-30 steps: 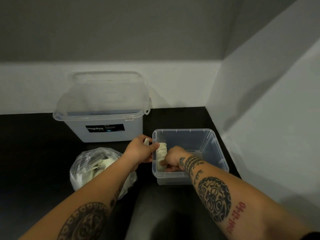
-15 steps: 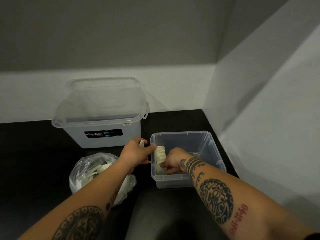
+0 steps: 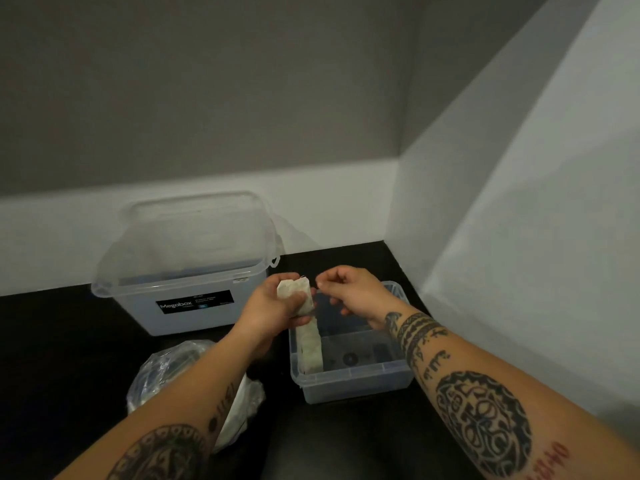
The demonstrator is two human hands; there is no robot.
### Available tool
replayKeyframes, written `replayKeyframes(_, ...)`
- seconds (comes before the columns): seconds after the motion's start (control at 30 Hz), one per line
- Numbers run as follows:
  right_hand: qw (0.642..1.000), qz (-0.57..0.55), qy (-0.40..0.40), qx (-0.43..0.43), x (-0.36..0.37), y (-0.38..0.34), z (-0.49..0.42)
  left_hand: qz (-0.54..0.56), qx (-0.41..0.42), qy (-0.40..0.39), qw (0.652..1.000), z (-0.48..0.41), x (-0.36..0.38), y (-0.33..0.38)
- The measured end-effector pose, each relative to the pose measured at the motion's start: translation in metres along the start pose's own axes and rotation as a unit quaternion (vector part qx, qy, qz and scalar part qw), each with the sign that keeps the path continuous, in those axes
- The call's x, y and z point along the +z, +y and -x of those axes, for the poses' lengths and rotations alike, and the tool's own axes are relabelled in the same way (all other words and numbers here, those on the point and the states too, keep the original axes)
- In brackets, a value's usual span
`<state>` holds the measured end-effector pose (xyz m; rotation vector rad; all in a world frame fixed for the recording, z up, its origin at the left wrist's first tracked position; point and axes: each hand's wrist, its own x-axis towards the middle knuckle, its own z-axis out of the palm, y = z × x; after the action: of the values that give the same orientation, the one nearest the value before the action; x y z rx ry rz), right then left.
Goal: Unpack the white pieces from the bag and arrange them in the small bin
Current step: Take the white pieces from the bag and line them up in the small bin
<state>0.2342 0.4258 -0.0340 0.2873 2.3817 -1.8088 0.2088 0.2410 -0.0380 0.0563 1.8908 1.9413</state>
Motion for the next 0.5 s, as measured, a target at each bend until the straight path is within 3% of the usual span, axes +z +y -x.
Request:
replayKeyframes(0.2, 0.999, 0.019, 0.011, -0.049, 0.004, -0.002, 0.009, -0.084, 0.032, 0.019, 0.996, 0.0, 0.009, -0.002)
replayKeyframes(0.5, 0.992, 0.113, -0.052, 0.02, 0.004, 0.032, 0.003, -0.116, -0.015, 0.106, 0.987, -0.004, -0.015, -0.023)
